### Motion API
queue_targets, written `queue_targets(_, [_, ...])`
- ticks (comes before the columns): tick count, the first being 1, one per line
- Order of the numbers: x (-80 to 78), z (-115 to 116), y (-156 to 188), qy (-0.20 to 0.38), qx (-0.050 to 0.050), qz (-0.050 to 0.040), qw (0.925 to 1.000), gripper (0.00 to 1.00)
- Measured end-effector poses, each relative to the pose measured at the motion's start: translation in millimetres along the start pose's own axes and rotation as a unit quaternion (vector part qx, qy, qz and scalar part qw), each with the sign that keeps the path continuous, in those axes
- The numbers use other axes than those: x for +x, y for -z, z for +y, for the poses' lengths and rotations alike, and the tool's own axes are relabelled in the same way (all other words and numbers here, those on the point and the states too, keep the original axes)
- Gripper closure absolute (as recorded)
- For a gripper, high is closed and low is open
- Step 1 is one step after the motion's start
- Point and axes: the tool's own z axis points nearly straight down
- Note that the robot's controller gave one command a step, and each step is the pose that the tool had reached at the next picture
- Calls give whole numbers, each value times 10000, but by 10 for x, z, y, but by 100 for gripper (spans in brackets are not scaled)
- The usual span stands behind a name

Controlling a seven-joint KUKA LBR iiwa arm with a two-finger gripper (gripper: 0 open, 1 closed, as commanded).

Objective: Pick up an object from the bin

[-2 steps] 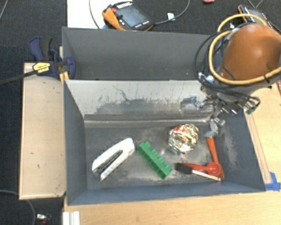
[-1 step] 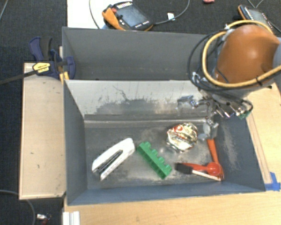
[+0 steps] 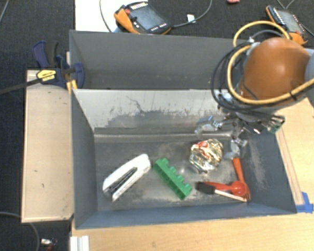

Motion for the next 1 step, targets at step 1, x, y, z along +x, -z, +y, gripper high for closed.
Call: queue_targets(1, [278,180,-425,1151,-4,-14,9934,0])
